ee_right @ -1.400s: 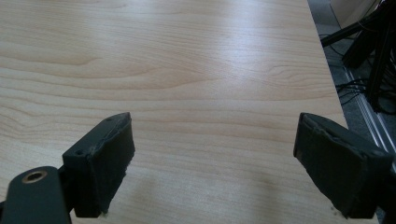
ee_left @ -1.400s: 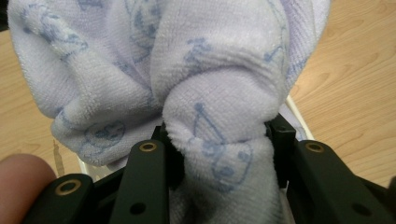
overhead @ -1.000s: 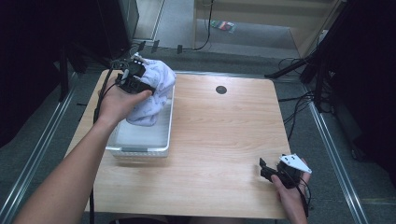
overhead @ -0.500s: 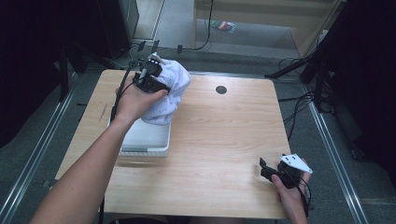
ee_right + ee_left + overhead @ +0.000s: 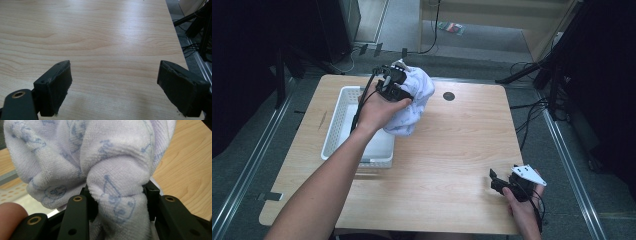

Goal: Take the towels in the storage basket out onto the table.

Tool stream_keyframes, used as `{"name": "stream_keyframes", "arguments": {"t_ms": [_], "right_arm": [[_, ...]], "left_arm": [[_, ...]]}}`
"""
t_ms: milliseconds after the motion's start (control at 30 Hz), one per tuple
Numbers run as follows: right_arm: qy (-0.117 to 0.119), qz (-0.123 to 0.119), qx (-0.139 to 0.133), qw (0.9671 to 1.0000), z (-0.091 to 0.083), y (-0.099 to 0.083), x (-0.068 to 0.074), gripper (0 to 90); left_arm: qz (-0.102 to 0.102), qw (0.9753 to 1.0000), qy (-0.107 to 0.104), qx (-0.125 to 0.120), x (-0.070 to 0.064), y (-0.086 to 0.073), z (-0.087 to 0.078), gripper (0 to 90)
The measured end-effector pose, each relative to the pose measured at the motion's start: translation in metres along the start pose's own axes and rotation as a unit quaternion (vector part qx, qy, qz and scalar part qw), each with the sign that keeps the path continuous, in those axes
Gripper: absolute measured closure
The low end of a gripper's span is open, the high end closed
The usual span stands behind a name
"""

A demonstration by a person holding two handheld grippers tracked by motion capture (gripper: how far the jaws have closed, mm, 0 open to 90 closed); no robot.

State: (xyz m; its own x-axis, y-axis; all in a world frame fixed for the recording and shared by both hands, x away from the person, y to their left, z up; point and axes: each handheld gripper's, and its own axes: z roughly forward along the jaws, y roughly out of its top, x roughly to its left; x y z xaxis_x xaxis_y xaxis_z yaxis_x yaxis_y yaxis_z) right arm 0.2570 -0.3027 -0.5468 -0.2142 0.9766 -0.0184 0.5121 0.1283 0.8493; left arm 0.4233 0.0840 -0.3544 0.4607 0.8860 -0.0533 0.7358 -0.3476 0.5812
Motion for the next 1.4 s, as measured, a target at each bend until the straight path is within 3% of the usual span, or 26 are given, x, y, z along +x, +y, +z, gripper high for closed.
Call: {"name": "stream_keyframes", "arguments": {"t_ms": [1100, 1400], "right_arm": [[0.002, 0.000, 0.000, 1.0000, 0.000, 0.000, 0.000, 12.9], [0.003, 0.000, 0.001, 1.0000, 0.000, 0.000, 0.000, 12.9]], "left_arm": [[0.020, 0.9984, -0.049, 0.020, -0.061, -0.003, 0.064, 59.0], [0.001, 0.9977, -0.060, 0.032, -0.064, -0.017, 0.091, 57.9]]}}
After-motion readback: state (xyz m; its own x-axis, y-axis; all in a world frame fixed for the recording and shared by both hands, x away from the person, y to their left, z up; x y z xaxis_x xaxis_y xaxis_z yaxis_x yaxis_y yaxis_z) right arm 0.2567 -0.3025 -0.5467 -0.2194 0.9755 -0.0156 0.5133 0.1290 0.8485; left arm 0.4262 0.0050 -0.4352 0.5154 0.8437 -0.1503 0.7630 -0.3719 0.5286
